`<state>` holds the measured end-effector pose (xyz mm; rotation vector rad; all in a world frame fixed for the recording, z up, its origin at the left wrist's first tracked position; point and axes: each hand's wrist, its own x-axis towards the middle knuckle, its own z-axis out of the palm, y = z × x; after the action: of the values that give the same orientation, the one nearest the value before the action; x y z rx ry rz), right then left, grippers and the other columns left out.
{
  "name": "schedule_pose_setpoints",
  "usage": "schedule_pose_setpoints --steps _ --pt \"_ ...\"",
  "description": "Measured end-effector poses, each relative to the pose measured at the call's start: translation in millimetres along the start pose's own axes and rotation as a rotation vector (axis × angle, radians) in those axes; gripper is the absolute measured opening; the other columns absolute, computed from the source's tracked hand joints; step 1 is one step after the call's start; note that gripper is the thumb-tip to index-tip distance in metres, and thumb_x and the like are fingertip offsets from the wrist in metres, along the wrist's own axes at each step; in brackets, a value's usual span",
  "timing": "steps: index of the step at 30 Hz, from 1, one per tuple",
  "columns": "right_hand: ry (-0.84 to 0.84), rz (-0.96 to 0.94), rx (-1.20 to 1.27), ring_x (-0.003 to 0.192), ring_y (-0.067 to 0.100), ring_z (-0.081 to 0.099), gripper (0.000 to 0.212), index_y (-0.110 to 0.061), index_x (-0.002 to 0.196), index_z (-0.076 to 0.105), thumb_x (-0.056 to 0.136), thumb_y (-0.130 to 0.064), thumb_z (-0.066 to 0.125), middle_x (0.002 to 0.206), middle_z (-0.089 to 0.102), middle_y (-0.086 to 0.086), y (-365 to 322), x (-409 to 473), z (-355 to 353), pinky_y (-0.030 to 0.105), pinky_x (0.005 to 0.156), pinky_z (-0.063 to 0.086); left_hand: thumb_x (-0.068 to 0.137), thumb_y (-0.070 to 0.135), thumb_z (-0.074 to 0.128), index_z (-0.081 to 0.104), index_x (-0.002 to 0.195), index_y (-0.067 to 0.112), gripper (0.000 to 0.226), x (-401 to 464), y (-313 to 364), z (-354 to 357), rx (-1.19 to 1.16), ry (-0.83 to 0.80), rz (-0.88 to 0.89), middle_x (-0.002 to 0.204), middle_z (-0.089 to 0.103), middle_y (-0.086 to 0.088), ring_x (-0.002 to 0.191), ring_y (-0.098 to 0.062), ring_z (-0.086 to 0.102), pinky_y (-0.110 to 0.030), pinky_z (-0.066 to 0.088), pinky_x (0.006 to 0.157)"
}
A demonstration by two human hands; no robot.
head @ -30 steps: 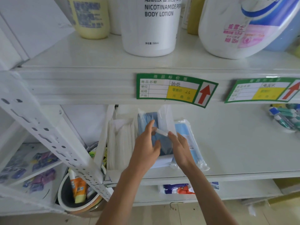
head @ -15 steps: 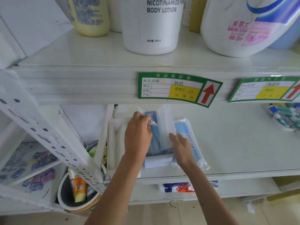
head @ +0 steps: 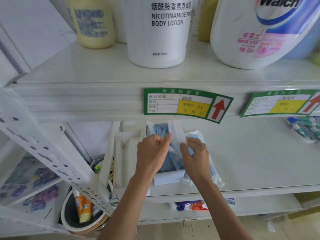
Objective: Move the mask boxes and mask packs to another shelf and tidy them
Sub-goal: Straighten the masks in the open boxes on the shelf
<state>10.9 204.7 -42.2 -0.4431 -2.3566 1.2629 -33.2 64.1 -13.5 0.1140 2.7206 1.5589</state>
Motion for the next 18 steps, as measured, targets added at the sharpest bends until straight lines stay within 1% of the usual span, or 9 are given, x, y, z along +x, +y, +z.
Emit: schedule_pose_setpoints --steps 2,3,4,6,9,11,13,16,18 --pt "0.011 0.020 0.030 0.083 0.009 0.060 0.022 -0.020 0.080 0.069 0.098 -0.025 0.058 0.087 0.065 -0.011 -2 -2 -1 0.028 0.073 0.050 0.077 0.033 0.074 0.061 0.075 0.023 0.017 3 2 1 0.008 -0.027 -0.039 0.065 0.063 0.007 0.060 -0.009 0.060 -0.019 0.047 0.053" --pt "0.011 0.037 0.035 0.069 0.007 0.055 0.028 -0.020 0.071 0.061 0.098 -0.026 0.056 0.073 0.060 -0.011 -2 -3 -1 0.026 0.063 0.047 0.075 0.019 0.074 0.061 0.079 0.023 0.014 2 3 2 0.022 0.001 -0.015 0.067 0.062 0.006 0.062 -0.012 0.060 -0.021 0.048 0.054" --pt "0.015 0.048 0.037 0.057 0.008 0.047 0.035 -0.018 0.065 0.053 0.098 -0.027 0.055 0.061 0.052 -0.010 -2 -4 -1 0.025 0.055 0.041 0.074 0.009 0.071 0.060 0.081 0.023 0.019 0 2 3 0.029 0.062 0.032 0.067 0.060 0.004 0.062 -0.014 0.059 -0.023 0.048 0.055" --pt "0.032 0.049 0.045 0.048 0.009 0.033 0.043 -0.013 0.061 0.039 0.098 -0.028 0.053 0.050 0.037 -0.008 0 -6 -1 0.023 0.047 0.029 0.072 -0.001 0.067 0.060 0.080 0.020 0.023 -5 3 4 0.060 0.189 0.157 0.066 0.056 0.004 0.061 -0.014 0.055 -0.030 0.049 0.056" --pt "0.044 0.035 0.056 0.045 0.009 0.029 0.045 -0.013 0.060 0.033 0.098 -0.024 0.053 0.048 0.033 -0.008 1 -6 -4 0.019 0.043 0.026 0.072 -0.007 0.066 0.062 0.080 0.015 0.024 -10 4 10 0.114 0.264 0.345 0.067 0.052 0.006 0.060 -0.010 0.049 -0.030 0.047 0.057" --pt "0.053 0.035 0.079 0.045 0.009 0.029 0.046 -0.015 0.058 0.032 0.098 -0.021 0.054 0.047 0.034 -0.008 2 -5 -7 0.017 0.042 0.027 0.075 -0.006 0.067 0.063 0.084 0.014 0.022 -11 2 14 0.118 0.218 0.356 0.070 0.051 0.005 0.061 -0.010 0.049 -0.029 0.047 0.059" --pt "0.057 0.041 0.082 0.044 0.009 0.029 0.046 -0.014 0.058 0.033 0.097 -0.019 0.055 0.047 0.034 -0.008 3 -4 -10 0.017 0.042 0.028 0.081 -0.001 0.068 0.066 0.095 0.014 0.021 -11 -1 20 0.140 0.112 0.295 0.075 0.054 0.004 0.066 -0.012 0.053 -0.029 0.050 0.063" --pt "0.074 0.006 0.082 0.043 0.008 0.031 0.049 -0.020 0.055 0.030 0.096 -0.013 0.056 0.046 0.035 -0.009 0 -3 -15 0.013 0.042 0.028 0.091 0.008 0.064 0.066 0.115 0.013 0.024 -13 -9 25 0.234 -0.123 0.261 0.090 0.062 -0.002 0.084 -0.023 0.064 -0.036 0.056 0.079" --pt "0.091 -0.027 0.077 0.043 0.007 0.031 0.052 -0.023 0.054 0.029 0.096 -0.010 0.056 0.046 0.037 -0.009 -1 -2 -20 0.010 0.041 0.028 0.094 0.008 0.061 0.066 0.120 0.013 0.028 -16 -10 24 0.246 -0.188 0.285 0.098 0.067 -0.006 0.091 -0.025 0.066 -0.038 0.057 0.086"
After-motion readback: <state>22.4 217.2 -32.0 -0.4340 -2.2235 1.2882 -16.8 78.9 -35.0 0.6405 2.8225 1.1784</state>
